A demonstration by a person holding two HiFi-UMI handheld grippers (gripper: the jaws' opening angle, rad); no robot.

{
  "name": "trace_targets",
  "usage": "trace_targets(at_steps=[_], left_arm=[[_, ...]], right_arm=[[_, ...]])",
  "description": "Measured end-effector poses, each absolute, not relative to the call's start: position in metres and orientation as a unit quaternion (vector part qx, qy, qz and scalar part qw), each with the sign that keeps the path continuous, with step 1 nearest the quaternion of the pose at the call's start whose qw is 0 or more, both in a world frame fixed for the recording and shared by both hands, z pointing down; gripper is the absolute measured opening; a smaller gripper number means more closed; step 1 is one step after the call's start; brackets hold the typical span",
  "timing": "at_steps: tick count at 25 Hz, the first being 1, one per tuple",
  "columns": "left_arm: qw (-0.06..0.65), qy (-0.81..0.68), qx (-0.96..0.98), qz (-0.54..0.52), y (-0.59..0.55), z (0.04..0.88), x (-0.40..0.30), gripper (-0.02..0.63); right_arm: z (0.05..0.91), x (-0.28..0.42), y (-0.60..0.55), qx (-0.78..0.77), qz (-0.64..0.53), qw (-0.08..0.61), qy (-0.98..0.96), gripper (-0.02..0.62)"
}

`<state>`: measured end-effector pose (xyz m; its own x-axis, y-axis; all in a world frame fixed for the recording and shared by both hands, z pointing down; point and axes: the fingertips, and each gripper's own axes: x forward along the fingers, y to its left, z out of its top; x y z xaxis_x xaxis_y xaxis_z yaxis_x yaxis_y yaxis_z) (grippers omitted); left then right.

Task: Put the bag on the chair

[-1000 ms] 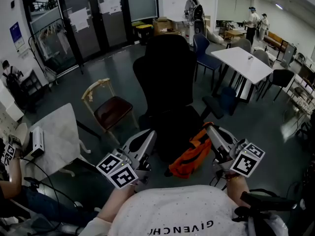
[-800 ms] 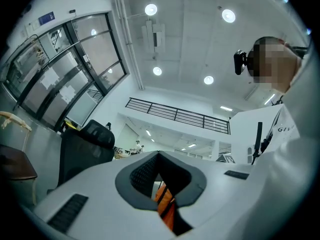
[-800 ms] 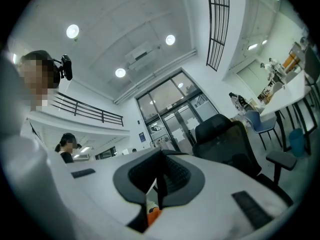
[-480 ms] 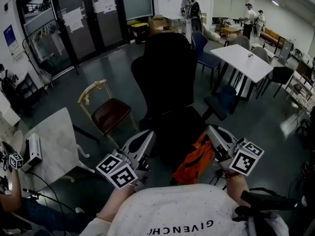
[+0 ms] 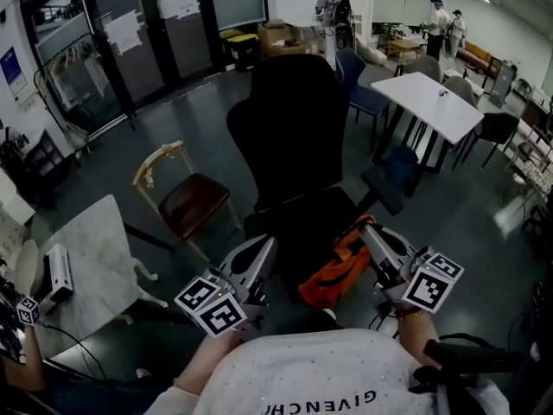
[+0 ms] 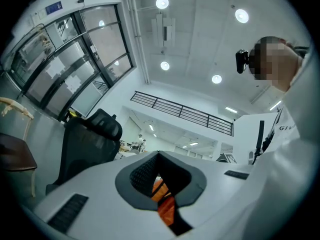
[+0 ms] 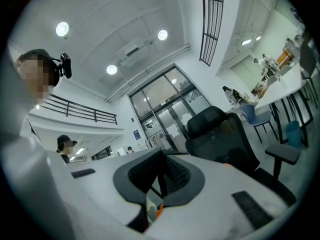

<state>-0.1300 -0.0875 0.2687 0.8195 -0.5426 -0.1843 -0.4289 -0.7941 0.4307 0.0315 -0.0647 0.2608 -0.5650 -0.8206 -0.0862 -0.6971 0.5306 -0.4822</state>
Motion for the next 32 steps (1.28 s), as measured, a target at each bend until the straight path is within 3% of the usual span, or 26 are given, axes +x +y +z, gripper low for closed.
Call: trace_targets(at_steps=[32], left_arm=[[0.209,-0.405,0.873,-0.176,-0.251,0.298,-0.109,0.000]], right_arm=[[0.301,0.033,-0.289,-0.284,-0.255,0.083,0.920,0.002]])
